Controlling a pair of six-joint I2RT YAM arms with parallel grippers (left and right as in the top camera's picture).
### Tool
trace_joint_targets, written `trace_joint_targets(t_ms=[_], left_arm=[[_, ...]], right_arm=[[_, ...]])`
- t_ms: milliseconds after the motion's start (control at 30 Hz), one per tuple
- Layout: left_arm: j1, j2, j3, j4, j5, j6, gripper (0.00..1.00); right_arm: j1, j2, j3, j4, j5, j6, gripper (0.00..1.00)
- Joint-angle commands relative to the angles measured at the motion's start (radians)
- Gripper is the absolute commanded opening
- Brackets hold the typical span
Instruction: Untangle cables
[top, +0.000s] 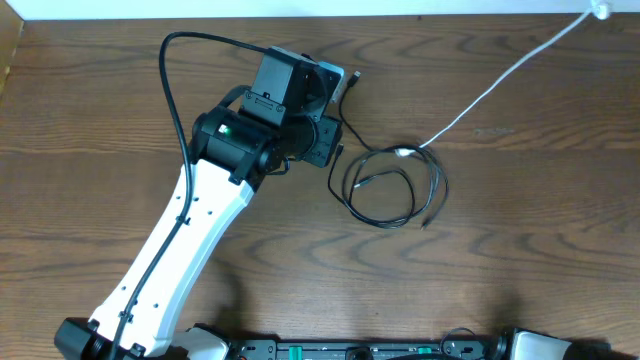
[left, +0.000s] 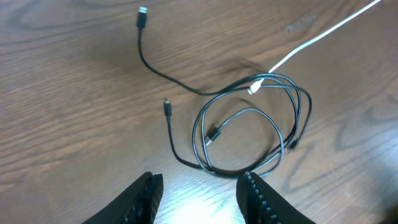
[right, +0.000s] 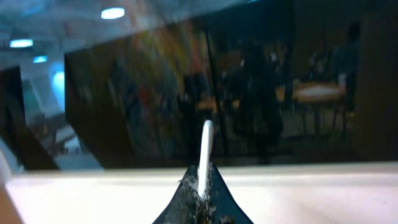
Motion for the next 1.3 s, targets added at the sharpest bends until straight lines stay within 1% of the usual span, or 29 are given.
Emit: trace_joint_targets(t_ms=[0, 33, 133, 200, 267, 400, 500, 567, 667, 800, 867, 1067, 1267], left_arm=[[0.002, 0.043, -0.003, -0.002, 0.051, 0.002, 0.48], [0.001, 0.055, -0.004, -0.002, 0.069, 0.002, 0.50], [-0.005, 0.108, -0.005, -0.002, 0.133, 0.002, 0.50], [-0.011, 0.152, -0.005, -0.003, 0.157, 0.002, 0.50], [-0.018, 0.187, -0.005, -0.003, 0.157, 0.002, 0.50], [-0.019, 0.213, -0.005, 0.005, 0.158, 0.002, 0.50], [-0.019, 0.212, -0.005, 0.022, 0.158, 0.002, 0.50], [-0.019, 0.212, -0.005, 0.027, 0.157, 0.002, 0.50], [-0.019, 0.212, -0.005, 0.027, 0.157, 0.002, 0.50], [-0.019, 0.212, -0.005, 0.028, 0.157, 0.002, 0.50], [-0.019, 0.212, -0.005, 0.027, 0.157, 0.002, 0.50], [-0.019, 0.212, -0.005, 0.028, 0.157, 0.002, 0.50], [-0.019, 0.212, -0.005, 0.027, 0.157, 0.002, 0.50]], right_arm=[[-0.002, -0.010, 0.010, 0.016, 0.049, 0.058, 0.01], [-0.002, -0.014, 0.010, 0.010, 0.039, 0.056, 0.01], [-0.002, -0.019, 0.010, -0.061, 0.025, 0.034, 0.01], [-0.002, -0.018, 0.010, -0.153, 0.084, 0.021, 0.01], [-0.002, -0.008, 0.010, -0.225, 0.138, -0.046, 0.01], [-0.002, 0.034, 0.009, -0.374, 0.328, -0.182, 0.01], [-0.002, 0.083, 0.009, -0.443, 0.414, -0.246, 0.01], [-0.002, 0.119, 0.009, -0.439, 0.449, -0.248, 0.01], [-0.002, 0.154, 0.009, -0.345, 0.492, -0.259, 0.01], [-0.002, 0.145, 0.021, -0.200, 0.505, -0.259, 0.01], [-0.002, 0.122, 0.041, -0.162, 0.506, -0.275, 0.01], [-0.002, 0.049, 0.073, -0.189, 0.514, -0.354, 0.01], [-0.002, -0.010, 0.073, -0.254, 0.608, -0.400, 0.01]])
